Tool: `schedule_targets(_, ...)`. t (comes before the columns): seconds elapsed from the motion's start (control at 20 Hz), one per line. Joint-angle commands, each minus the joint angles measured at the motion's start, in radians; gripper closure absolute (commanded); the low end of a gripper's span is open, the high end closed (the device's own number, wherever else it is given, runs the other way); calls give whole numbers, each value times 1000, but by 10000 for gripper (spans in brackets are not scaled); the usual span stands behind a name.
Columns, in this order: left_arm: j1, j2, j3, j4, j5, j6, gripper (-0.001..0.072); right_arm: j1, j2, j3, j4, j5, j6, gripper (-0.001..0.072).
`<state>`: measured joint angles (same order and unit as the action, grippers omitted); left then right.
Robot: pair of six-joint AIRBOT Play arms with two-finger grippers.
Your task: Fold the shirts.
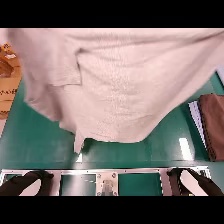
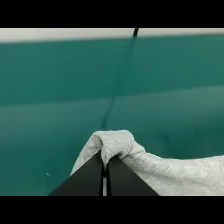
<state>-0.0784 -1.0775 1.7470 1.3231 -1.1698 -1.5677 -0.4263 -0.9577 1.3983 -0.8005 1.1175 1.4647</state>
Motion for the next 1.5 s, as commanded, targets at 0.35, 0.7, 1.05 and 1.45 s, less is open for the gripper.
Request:
schedule_targets(0.35, -2, -663, -113, -451, 410, 232, 682, 75, -648, -183, 357, -323, -412, 703)
schedule_targets(0.7, 107, -671, -53, -492, 148, 260, 104, -44, -711, -51, 333, -108, -340, 577)
schedule_targets(1.05, 317, -661, -33, -351, -357, 263, 104, -154, -490, -277, 22, 54, -166, 703)
schedule_targets(1.45, 374, -685, -352, -305, -152, 333, 105, -196, -50, -737, -201, 32, 24, 702)
